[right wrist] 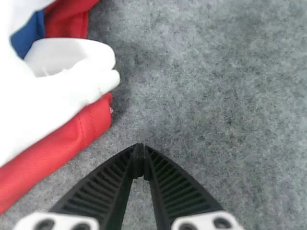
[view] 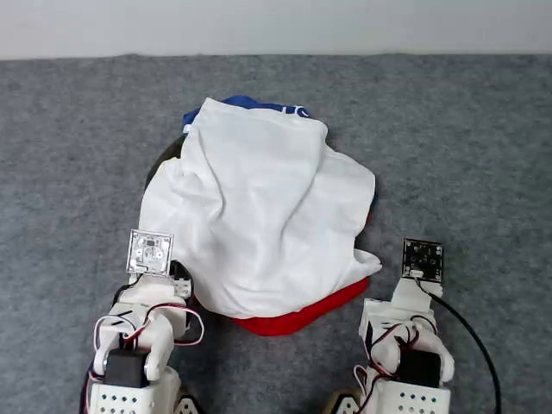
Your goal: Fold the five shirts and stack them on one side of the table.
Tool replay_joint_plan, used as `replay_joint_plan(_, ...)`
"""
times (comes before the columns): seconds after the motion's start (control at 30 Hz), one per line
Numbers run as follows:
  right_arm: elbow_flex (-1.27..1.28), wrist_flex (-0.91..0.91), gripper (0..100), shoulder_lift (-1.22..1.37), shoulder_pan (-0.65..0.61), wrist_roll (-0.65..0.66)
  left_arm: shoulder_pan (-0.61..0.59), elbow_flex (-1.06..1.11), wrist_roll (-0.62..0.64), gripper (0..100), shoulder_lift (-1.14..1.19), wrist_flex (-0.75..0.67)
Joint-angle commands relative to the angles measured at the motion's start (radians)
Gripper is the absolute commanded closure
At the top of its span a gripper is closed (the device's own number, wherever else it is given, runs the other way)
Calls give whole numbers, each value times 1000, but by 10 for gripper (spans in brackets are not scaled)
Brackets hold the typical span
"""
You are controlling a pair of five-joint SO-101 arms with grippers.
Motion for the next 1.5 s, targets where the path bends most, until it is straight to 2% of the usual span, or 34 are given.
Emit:
replay_joint_plan(0.0,14,4,990,-10,-2,-3,5,-19,6,985,5,35)
replay_joint_plan(0.13,14,4,990,-10,-2,-3,3,-21,6,985,-6,160)
replay_joint_plan(0.43,14,4,990,-10,-2,-3,11,-21,3,985,-31,184)
replay_joint_plan(0.6,14,4,990,-10,-2,-3,91,-21,2,985,-31,184)
replay_joint_plan(0.7,14,4,990,-10,-2,-3,98,-22,0,984,-31,160)
replay_joint_plan(0.8,14,4,990,-10,-2,-3,75,-24,-40,975,-31,66)
replay_joint_plan(0.93,14,4,990,-10,-2,-3,54,-21,-147,903,-29,-72)
replay_joint_plan(1.07,14,4,990,-10,-2,-3,18,-51,-133,838,-28,-184)
replay_joint_plan(1.33,14,4,990,-10,-2,-3,23,-220,-241,879,-26,-72)
replay_joint_plan(1.47,14,4,990,-10,-2,-3,28,-317,-242,889,-21,-29)
